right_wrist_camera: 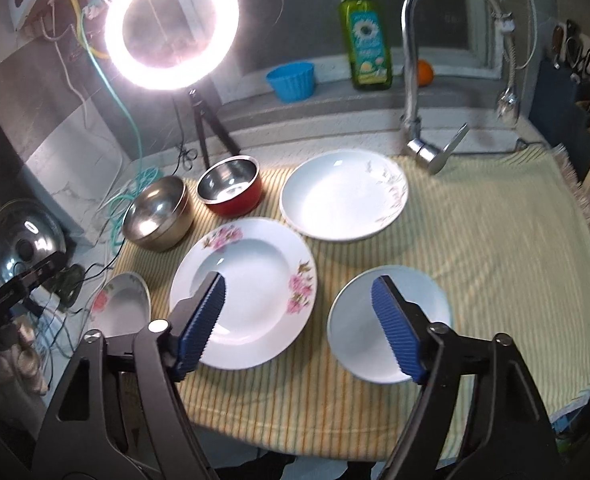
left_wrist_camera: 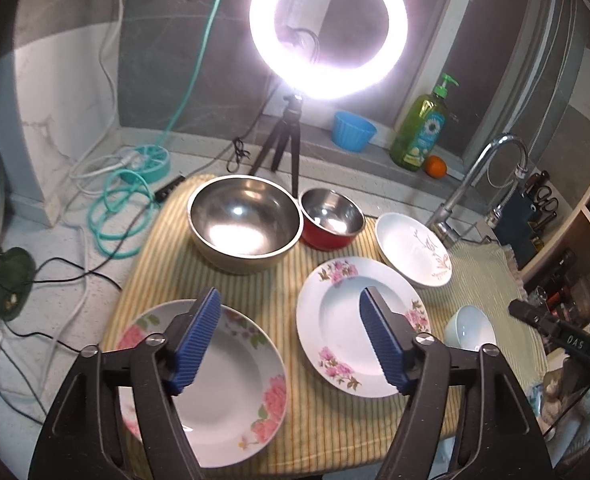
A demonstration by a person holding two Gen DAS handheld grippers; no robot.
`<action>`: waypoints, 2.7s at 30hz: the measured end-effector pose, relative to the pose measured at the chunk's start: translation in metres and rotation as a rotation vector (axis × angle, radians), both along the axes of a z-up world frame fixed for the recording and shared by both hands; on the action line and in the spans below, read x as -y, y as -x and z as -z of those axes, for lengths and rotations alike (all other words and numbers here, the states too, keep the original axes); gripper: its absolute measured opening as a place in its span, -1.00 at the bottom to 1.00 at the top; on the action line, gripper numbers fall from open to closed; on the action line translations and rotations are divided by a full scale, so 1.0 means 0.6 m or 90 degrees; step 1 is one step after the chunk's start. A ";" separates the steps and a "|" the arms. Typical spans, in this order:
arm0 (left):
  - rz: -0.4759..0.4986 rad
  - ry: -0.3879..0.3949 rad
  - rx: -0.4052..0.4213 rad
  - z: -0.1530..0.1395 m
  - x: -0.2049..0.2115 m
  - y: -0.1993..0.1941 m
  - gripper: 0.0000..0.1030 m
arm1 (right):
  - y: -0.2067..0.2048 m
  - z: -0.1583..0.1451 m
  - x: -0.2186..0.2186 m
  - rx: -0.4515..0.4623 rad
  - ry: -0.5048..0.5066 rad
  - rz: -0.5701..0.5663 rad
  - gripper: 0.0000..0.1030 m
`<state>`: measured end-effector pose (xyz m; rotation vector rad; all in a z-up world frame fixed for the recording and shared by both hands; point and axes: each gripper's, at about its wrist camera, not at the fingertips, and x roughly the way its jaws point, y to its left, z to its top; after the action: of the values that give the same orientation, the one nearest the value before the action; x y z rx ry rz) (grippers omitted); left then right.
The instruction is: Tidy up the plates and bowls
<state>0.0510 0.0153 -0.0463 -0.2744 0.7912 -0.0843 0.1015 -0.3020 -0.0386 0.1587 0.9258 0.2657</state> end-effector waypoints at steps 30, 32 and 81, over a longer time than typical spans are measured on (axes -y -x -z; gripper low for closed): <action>0.241 0.012 -0.194 0.145 0.067 -0.217 -0.52 | 0.008 0.180 -0.029 -0.212 -0.135 0.042 -0.52; 0.243 0.013 -0.200 0.149 0.065 -0.225 -0.52 | 0.004 0.189 -0.027 -0.220 -0.143 0.051 -0.53; 0.312 -0.118 -0.247 0.187 0.143 -0.290 -0.53 | -0.019 0.233 -0.007 -0.256 -0.206 0.052 -0.63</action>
<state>0.2251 -0.0705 -0.1585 0.0893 1.2334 -0.4257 0.1131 -0.2978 -0.1786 0.5630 1.2681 0.3123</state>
